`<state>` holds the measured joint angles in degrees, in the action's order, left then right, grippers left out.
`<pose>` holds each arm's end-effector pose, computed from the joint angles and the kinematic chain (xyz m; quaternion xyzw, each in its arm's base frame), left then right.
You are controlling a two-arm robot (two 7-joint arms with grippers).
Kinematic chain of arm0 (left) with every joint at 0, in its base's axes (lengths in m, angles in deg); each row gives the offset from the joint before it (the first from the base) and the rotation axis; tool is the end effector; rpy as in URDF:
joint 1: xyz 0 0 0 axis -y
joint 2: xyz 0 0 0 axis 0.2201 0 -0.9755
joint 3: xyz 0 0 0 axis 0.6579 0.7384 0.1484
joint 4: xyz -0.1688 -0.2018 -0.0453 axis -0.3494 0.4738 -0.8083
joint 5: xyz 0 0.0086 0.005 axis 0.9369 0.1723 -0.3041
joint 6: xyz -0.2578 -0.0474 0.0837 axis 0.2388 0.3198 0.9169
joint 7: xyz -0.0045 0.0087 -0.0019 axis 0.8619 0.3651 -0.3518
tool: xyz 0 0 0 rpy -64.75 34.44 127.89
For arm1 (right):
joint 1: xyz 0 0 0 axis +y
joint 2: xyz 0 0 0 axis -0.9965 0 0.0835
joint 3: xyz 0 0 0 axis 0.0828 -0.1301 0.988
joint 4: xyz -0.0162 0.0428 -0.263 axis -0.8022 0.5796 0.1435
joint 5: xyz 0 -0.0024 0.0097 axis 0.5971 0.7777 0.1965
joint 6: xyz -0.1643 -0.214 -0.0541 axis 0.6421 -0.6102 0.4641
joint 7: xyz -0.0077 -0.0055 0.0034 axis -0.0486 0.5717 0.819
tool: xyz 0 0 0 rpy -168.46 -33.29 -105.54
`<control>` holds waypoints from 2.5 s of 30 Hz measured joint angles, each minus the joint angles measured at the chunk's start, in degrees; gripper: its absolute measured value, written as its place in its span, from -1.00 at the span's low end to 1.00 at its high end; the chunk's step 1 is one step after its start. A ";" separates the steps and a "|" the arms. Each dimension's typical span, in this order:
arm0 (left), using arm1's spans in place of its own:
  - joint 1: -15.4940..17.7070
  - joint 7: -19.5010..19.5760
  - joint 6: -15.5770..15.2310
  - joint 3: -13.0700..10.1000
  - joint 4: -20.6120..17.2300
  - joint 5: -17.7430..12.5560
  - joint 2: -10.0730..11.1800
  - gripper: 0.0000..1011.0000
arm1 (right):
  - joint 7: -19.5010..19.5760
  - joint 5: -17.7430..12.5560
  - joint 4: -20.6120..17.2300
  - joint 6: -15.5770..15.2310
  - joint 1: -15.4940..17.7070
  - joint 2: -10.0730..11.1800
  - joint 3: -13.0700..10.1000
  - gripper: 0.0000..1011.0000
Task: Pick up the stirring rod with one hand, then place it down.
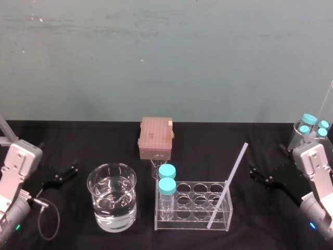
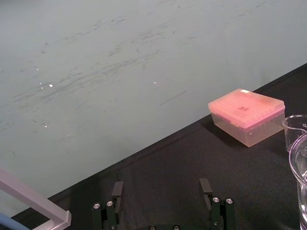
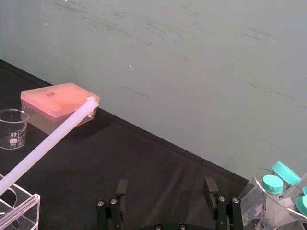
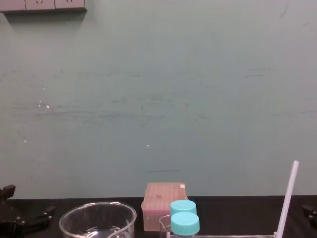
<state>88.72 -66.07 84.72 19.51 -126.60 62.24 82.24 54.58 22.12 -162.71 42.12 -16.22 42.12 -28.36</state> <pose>0.3226 0.0783 -0.2770 0.1415 -0.1325 0.5800 0.7913 0.3225 -0.0783 -0.2772 -0.1415 -0.1325 -0.5799 0.7913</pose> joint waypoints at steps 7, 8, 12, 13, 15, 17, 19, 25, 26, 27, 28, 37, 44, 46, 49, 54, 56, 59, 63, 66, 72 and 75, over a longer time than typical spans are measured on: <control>0.00 0.00 0.00 0.00 0.00 0.00 0.00 0.99 | 0.00 0.00 0.00 0.00 0.00 0.00 0.00 0.98; 0.00 0.00 0.00 0.00 0.00 0.00 0.00 0.99 | 0.00 0.00 0.00 0.00 0.00 0.00 0.00 0.98; 0.00 0.00 0.00 0.00 0.00 0.00 0.00 0.99 | 0.00 0.00 0.00 0.00 0.00 0.00 0.00 0.98; 0.00 0.00 0.00 0.00 0.00 0.00 0.00 0.99 | 0.00 0.00 0.00 0.00 0.00 0.00 0.00 0.98; 0.00 0.00 0.00 0.00 0.00 0.00 0.00 0.99 | 0.00 0.00 0.00 0.00 0.00 0.00 0.00 0.98; 0.00 0.00 0.00 0.00 0.00 0.00 0.00 0.99 | -0.01 0.00 0.00 0.00 0.00 -0.01 -0.01 0.98; 0.00 0.00 0.00 0.00 0.00 0.00 0.00 0.99 | -0.43 -0.23 0.05 0.30 0.07 -0.29 -0.64 0.98; 0.00 0.00 0.00 0.00 0.00 0.00 0.00 0.99 | -2.21 -3.11 -0.81 0.61 0.40 -1.23 -2.90 0.98; 0.00 0.00 0.00 0.00 0.00 0.00 0.00 0.99 | -2.60 -3.90 -1.12 0.54 0.44 -1.43 -3.43 0.98; 0.00 0.00 0.00 0.00 0.00 0.00 0.00 0.99 | -3.62 -6.10 -1.75 0.11 0.53 -1.86 -4.61 0.98; 0.00 0.00 0.00 0.00 0.00 0.00 0.00 0.99 | -4.12 -7.29 -2.11 -0.13 0.57 -2.08 -5.30 0.98; 0.00 0.00 0.00 0.00 0.00 0.00 0.00 0.99 | -14.72 -29.05 -7.44 -8.10 2.04 -4.56 -15.85 0.98; 0.00 0.00 0.00 0.00 0.00 0.00 0.00 0.99 | -23.92 -41.49 -9.31 -17.62 2.97 -2.50 -18.36 0.98; 0.00 0.00 0.00 0.00 0.00 0.00 0.00 0.99 | -25.91 -43.41 -9.33 -19.73 3.01 -1.59 -18.19 0.98; 0.00 0.00 0.00 0.00 0.00 0.00 0.00 0.99 | -29.53 -46.50 -8.64 -24.20 2.73 0.67 -16.95 0.98; 0.00 0.00 0.00 0.00 0.00 0.00 0.00 0.99 | -32.28 -48.19 -7.11 -27.84 1.83 2.62 -15.00 0.98; 0.00 0.00 0.00 0.00 0.00 0.00 0.00 0.99 | -32.78 -48.39 -6.50 -28.68 1.41 3.15 -14.15 0.98; 0.00 0.00 0.00 0.00 0.00 0.00 0.00 0.99 | -33.23 -48.60 -5.96 -29.22 0.91 3.58 -13.15 0.98; 0.00 0.00 0.00 0.00 0.00 0.00 0.00 0.99 | -34.01 -48.80 -5.32 -29.72 0.14 3.87 -11.76 0.98; 0.00 0.00 0.00 0.00 0.00 0.00 0.00 0.99 | -34.74 -48.58 -4.69 -29.99 -0.81 3.96 -10.17 0.98; 0.00 0.00 0.00 0.00 0.00 0.00 0.00 0.99 | -35.24 -47.71 -3.45 -29.90 -2.57 3.79 -7.65 0.98; 0.00 0.00 0.00 0.00 0.00 0.00 0.00 0.99 | -35.25 -47.42 -2.62 -29.54 -3.26 3.69 -6.63 0.98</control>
<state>88.72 -66.07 84.72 19.50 -126.60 62.24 82.23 19.33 -25.31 -165.33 12.57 -19.48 45.81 -34.99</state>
